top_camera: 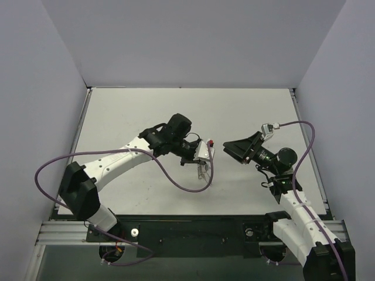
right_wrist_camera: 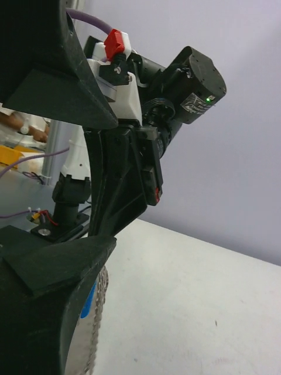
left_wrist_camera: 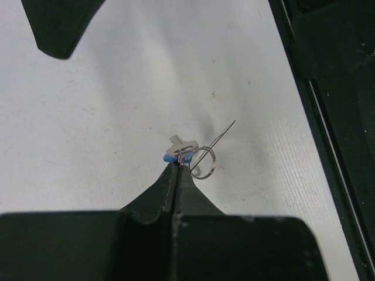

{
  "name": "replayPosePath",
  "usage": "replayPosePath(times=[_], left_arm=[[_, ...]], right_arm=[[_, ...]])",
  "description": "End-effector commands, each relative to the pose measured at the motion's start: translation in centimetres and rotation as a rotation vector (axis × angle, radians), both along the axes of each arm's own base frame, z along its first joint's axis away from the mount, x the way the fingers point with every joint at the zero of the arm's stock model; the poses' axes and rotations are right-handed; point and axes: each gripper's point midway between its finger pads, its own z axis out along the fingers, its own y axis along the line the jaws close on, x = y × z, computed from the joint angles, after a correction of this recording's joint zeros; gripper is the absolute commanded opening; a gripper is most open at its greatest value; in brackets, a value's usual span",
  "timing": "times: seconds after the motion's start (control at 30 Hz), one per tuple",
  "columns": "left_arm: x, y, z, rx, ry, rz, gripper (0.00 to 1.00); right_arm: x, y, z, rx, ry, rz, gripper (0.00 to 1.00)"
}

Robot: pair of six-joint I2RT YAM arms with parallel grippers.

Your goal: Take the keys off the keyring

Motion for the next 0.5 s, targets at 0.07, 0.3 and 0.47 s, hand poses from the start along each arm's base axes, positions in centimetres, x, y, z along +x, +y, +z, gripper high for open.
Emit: replayPosePath(times=[0.07, 0.3, 0.47], left_arm=[[-2.5, 0.6, 5.9, -0.157, -0.083, -0.083, 0.0], [-4.2, 1.4, 10.5, -0.28, -0.11, -0.076, 0.0], [-5.6, 1.8, 13.3, -0.384, -0.077, -0.052, 0.0]], right_arm=[[-2.2, 1.5, 6.5, 0.047, -0.203, 0.084, 0.66], [-3.9, 2.6, 8.7, 0.062, -0.234, 0.129, 0.61], [-5.0, 4.0, 7.9, -0.044, -0.233, 0.159, 0.56]])
